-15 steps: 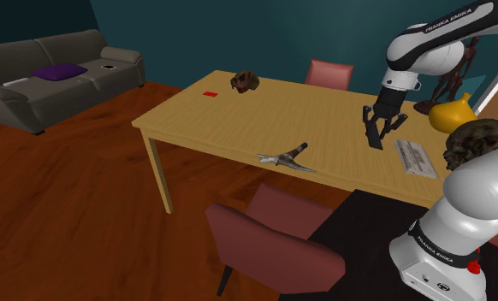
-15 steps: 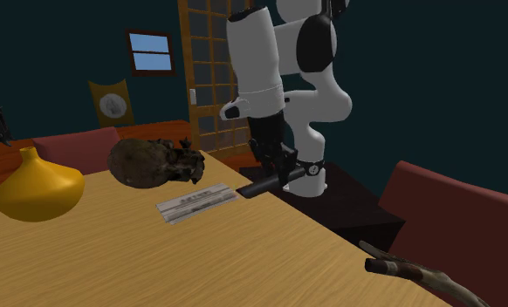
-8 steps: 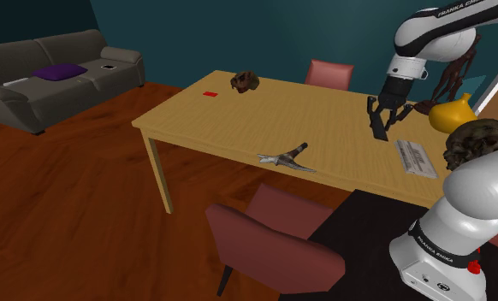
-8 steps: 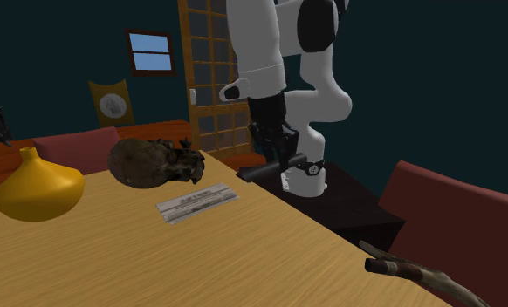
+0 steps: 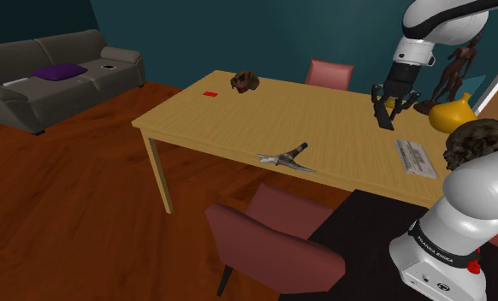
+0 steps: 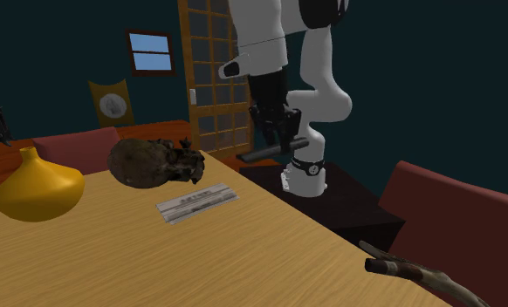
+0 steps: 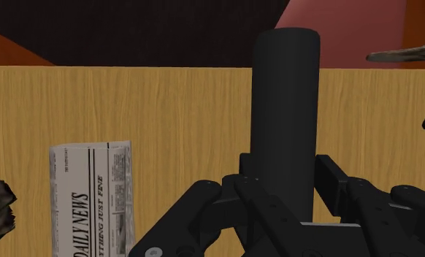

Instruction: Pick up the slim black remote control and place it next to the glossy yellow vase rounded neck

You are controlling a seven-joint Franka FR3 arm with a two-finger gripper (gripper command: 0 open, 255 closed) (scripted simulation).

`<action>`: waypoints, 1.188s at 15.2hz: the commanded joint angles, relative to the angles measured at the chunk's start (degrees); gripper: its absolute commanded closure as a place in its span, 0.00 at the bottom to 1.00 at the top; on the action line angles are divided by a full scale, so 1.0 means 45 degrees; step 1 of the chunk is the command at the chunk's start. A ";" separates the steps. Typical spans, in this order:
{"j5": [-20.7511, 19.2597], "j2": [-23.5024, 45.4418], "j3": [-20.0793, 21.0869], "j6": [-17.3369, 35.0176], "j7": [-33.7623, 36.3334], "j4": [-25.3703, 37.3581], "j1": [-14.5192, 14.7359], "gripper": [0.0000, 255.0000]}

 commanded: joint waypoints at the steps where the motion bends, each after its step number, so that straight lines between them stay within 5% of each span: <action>1: -0.0004 -0.0081 0.0025 -0.0390 0.0027 0.0308 -0.0005 1.00; 9: 0.0037 -0.0320 0.0166 -0.1781 0.0191 0.1474 0.0026 1.00; 18: -0.0239 0.2793 -0.1971 -0.1849 -0.2680 0.4438 -0.0482 1.00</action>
